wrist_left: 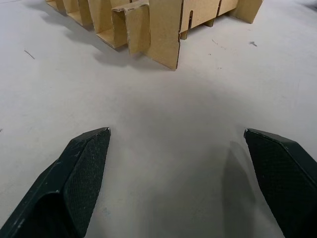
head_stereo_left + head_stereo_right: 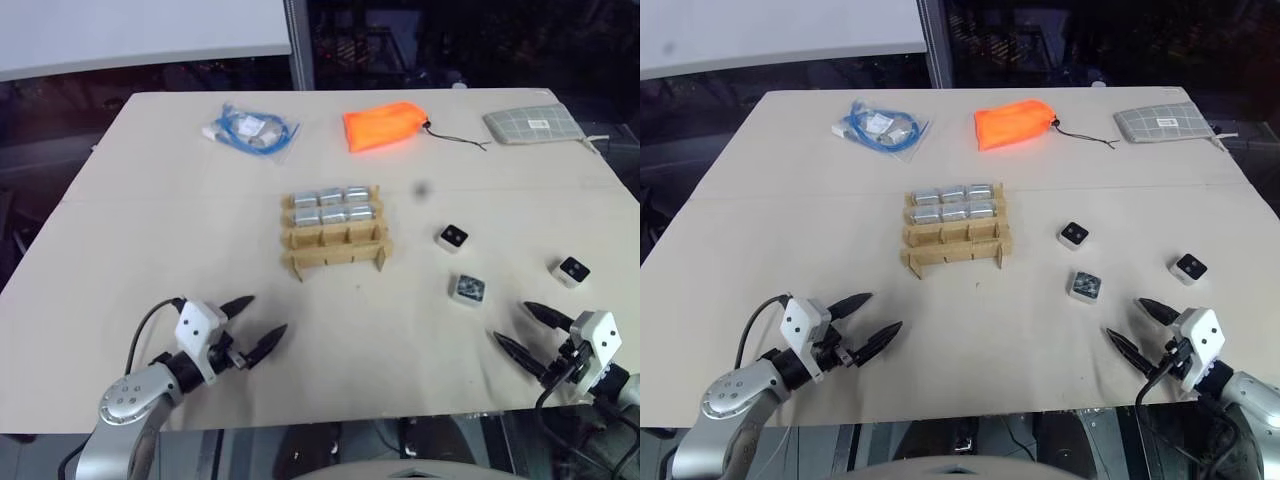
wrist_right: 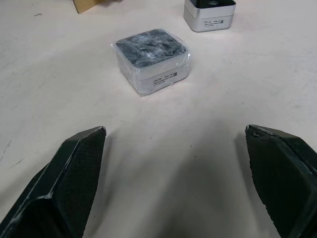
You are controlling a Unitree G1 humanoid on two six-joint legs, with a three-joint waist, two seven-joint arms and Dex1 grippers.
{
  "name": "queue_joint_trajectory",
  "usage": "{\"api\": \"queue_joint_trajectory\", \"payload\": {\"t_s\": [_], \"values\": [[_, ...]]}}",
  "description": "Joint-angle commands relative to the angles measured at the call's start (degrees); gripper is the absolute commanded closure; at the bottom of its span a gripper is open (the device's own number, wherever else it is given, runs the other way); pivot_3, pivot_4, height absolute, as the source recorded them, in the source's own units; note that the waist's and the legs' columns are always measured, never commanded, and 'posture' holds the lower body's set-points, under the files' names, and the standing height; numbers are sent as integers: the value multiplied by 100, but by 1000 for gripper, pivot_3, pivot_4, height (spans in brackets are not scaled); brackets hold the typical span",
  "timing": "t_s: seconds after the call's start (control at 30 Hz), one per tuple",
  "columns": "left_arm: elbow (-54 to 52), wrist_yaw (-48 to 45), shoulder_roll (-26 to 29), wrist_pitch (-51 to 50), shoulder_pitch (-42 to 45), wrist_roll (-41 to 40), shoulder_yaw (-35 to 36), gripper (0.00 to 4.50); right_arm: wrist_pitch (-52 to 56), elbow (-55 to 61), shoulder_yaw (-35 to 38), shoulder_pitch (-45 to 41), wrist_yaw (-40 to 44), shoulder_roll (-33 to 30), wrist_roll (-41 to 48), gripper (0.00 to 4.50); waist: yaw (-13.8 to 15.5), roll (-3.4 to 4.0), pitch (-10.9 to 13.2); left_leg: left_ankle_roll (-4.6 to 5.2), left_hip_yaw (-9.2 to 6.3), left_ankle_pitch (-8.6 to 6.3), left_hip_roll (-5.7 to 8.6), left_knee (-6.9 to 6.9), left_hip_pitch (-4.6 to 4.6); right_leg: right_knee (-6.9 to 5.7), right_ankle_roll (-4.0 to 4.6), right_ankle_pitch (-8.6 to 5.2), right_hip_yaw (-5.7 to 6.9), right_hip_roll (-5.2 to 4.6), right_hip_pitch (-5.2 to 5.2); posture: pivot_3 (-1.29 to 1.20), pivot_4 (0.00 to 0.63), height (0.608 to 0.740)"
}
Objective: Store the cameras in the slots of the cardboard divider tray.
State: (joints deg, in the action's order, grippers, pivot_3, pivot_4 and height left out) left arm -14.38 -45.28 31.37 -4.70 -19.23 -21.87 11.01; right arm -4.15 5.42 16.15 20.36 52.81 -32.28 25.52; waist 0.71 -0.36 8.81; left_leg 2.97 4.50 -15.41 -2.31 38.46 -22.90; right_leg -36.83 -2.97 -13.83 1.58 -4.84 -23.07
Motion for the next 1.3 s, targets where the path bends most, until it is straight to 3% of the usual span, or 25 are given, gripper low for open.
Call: {"api": "queue_joint_trajectory", "payload": {"t_s": [0.03,0.97,1.1,1.3], "values": [[-103,-39,37,26,-79,-70,125,0,-93,-16,166,-49,127,-113,89,34,0,0,0,0,0,0,0,0,0,0,0,0,0,0,0,0,150,740],[-147,-267,51,81,92,-246,143,0,-52,-84,294,-256,-71,73,219,34,2,-2,0,0,-1,0,1,0,0,0,0,0,0,1,1,0,150,740],[-434,-700,296,-231,190,-822,270,0,-116,-206,543,-524,-529,174,165,34,0,-2,0,0,1,0,0,1,0,0,0,0,-1,0,1,0,150,740],[-770,-1528,1180,-749,821,-1569,473,0,-186,-506,944,-1045,-1475,228,-162,34,12,-2,1,-1,-4,1,2,2,0,-3,0,0,3,2,2,0,150,740]]}}
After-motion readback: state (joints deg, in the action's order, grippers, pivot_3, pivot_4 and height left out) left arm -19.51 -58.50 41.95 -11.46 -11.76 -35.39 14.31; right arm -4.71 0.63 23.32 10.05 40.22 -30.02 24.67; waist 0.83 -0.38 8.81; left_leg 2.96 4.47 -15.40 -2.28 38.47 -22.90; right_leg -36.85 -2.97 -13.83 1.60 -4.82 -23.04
